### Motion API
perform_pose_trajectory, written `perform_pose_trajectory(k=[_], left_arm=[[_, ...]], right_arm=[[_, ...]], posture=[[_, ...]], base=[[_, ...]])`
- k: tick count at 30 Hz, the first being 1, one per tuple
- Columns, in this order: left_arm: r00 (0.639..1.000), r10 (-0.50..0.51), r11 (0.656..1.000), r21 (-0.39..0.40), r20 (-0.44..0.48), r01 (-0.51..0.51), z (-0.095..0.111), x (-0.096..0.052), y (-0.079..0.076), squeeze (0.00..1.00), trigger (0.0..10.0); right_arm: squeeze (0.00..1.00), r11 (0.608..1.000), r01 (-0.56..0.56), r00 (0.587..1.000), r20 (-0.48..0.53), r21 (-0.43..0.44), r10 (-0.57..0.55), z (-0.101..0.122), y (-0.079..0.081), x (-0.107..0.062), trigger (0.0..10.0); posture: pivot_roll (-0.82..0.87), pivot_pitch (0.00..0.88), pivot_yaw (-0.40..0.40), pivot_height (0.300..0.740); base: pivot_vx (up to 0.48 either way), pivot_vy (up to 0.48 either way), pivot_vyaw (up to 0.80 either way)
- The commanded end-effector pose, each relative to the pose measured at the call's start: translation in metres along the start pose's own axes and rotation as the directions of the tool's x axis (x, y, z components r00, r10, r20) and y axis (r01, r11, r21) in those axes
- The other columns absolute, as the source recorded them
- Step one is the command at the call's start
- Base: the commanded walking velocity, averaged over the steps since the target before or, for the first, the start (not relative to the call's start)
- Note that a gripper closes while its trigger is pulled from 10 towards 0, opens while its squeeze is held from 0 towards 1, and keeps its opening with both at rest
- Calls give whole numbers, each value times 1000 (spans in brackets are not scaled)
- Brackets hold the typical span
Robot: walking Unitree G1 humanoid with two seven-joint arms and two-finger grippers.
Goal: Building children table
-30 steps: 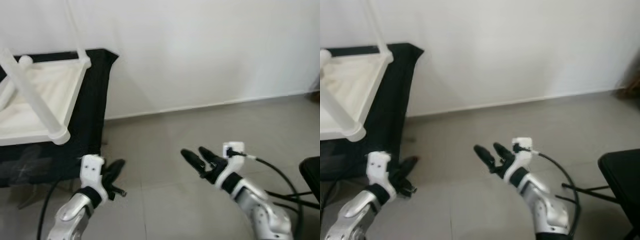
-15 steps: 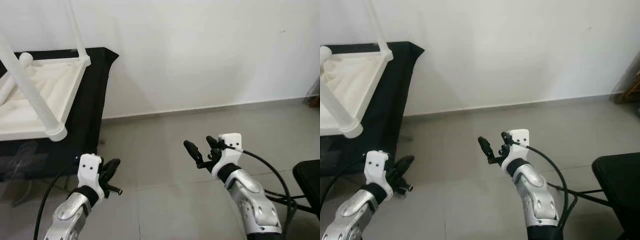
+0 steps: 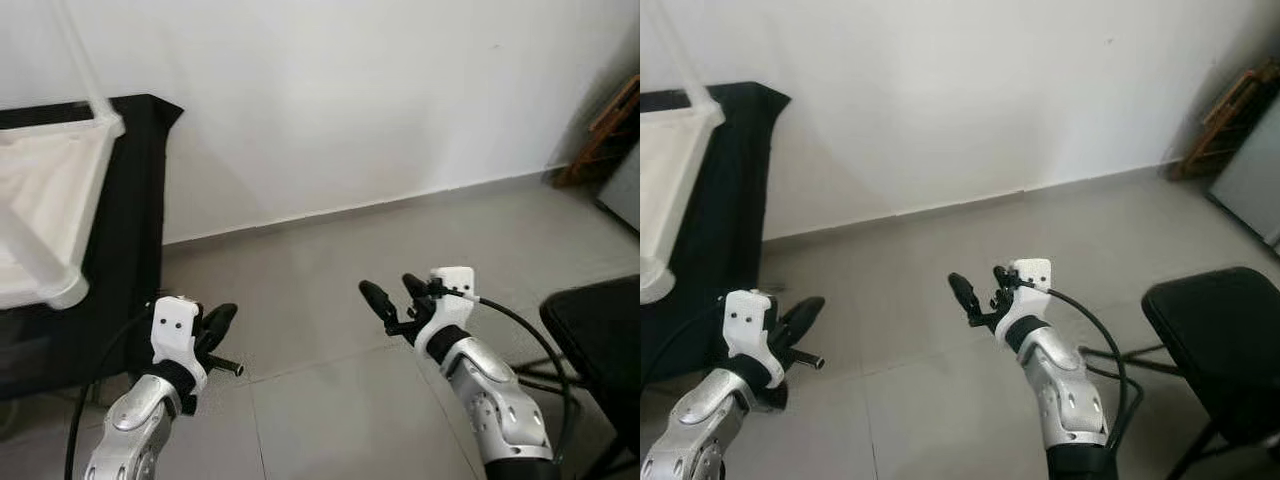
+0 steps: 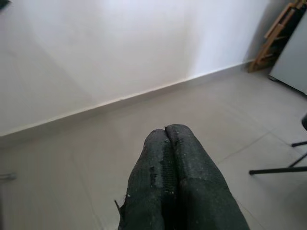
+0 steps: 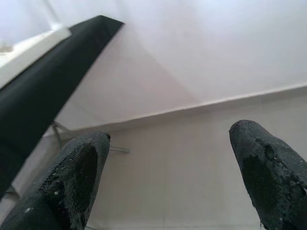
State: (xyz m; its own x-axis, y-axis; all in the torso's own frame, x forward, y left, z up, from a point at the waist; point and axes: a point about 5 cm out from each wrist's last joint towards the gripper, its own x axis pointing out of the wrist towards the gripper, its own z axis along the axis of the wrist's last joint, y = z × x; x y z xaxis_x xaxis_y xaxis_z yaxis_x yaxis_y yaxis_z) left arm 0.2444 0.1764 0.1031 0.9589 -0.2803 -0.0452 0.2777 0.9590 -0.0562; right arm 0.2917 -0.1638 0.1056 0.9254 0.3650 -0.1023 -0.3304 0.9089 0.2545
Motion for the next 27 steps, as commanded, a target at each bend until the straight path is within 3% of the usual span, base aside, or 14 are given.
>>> perform_pose_trajectory(k=[1,7,13,17,27], left_arm=[[1000,5,1000,-9,-5,-5,-3,0,1,0,10000],[1000,-7,1000,0,-4,7,-2,6,2,0,10000],[999,-42,999,-7,1,42,2,11,4,0,10000],[999,-50,999,-3,-2,50,2,9,4,0,10000],[999,-42,999,1,-24,42,-5,3,7,0,10000]], right_arm=[[0,1000,3,1000,-7,4,-3,-4,-1,1,10000],[0,1000,5,1000,-11,-19,-6,-1,-2,10,10000],[0,999,24,1000,9,24,-24,3,-6,9,10000],[0,1000,11,1000,26,28,-12,4,-4,9,10000],[0,999,-18,1000,14,43,17,-2,0,8,10000]], posture=[[-48,33,-27,740],[-53,20,-26,740],[-76,25,3,740],[-76,29,9,740],[-72,45,-1,740]], base=[[0,0,0],[209,0,-533],[361,0,-133],[382,0,-800],[396,0,0]])
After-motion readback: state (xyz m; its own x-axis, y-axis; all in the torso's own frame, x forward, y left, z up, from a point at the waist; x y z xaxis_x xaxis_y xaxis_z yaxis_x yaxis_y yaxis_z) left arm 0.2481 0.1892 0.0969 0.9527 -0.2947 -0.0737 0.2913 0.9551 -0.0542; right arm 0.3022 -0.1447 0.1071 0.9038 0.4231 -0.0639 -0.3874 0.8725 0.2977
